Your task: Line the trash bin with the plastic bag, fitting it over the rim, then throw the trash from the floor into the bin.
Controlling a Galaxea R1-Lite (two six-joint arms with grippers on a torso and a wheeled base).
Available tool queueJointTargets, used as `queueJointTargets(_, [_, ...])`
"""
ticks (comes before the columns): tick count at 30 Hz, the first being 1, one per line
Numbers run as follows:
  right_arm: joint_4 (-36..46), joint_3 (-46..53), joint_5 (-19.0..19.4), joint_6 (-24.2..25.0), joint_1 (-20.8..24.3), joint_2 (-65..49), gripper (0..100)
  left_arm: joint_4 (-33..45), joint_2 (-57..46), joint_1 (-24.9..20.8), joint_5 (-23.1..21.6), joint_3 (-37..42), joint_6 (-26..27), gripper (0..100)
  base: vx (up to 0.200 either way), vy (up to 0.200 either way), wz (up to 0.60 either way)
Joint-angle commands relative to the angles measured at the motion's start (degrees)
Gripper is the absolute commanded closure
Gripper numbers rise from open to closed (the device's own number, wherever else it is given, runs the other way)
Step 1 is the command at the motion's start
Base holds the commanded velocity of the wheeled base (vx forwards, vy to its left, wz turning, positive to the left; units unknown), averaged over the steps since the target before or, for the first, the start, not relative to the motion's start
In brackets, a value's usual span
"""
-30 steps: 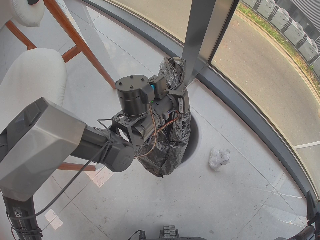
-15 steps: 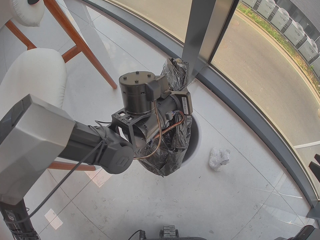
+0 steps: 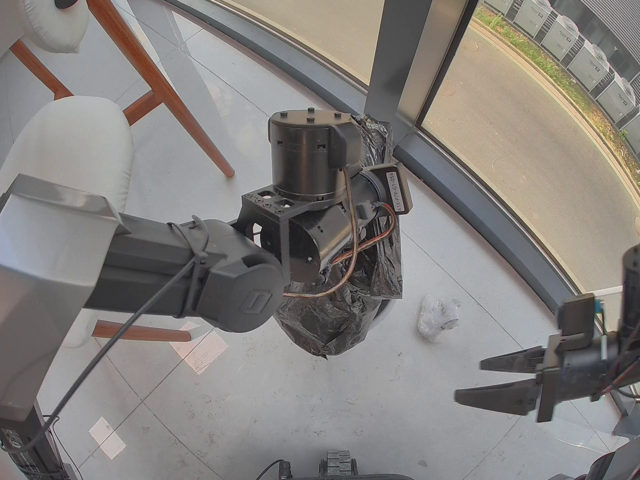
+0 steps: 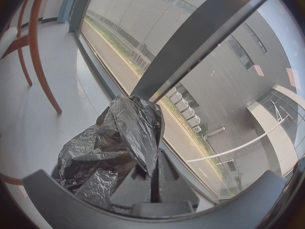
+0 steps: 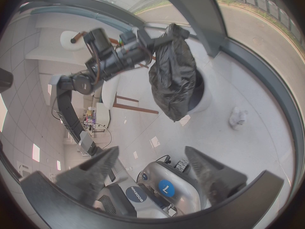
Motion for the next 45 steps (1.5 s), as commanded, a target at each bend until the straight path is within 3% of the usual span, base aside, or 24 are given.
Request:
queueJointTargets(1, [-11.8, 0.6, 0.4, 0.4, 3.3, 20.1, 100, 1.2, 0.5, -0.9, 2.2, -2.0, -3.1, 100, 0.0, 0.0, 0.0])
queueJointTargets(12, [-22.6, -4.7, -1.6, 1.0, 3.3, 36.5, 100, 1.1, 0.2, -0.9, 3.2, -0.4, -3.0, 100, 0.0, 0.0, 0.0])
queueJointTargets(19, [-25.8, -20.6, -6.0, 11.3, 4.3, 45.5, 100, 1.1, 0.0, -1.0, 3.3, 0.0, -2.9, 100, 0.0, 0.0, 0.0])
queueJointTargets(25, [-28.3, -33.3, -13.2, 12.6, 3.5, 51.0, 100, 1.1, -0.1, -1.1, 4.1, -0.1, -2.9, 100, 0.0, 0.0, 0.0])
queueJointTargets(28, [-33.8, -34.8, -16.6, 11.5, 1.9, 52.7, 100, 1.1, -0.2, -1.1, 4.1, -0.1, -2.9, 100, 0.0, 0.0, 0.0])
queueJointTargets(31, [-41.9, -34.2, -16.7, 6.5, -0.1, 52.8, 100, 1.0, -0.2, -1.0, 4.1, -0.1, -2.9, 100, 0.0, 0.0, 0.0])
queueJointTargets(35, [-46.8, -33.7, -16.4, 1.4, -1.9, 53.5, 100, 0.1, -0.1, -1.0, 4.1, -0.1, -2.9, 100, 0.0, 0.0, 0.0])
queueJointTargets(45, [-56.1, -18.9, -9.5, -3.4, -1.8, 52.6, 100, -0.2, 0.2, -0.9, 4.1, 0.0, -2.8, 100, 0.0, 0.0, 0.0])
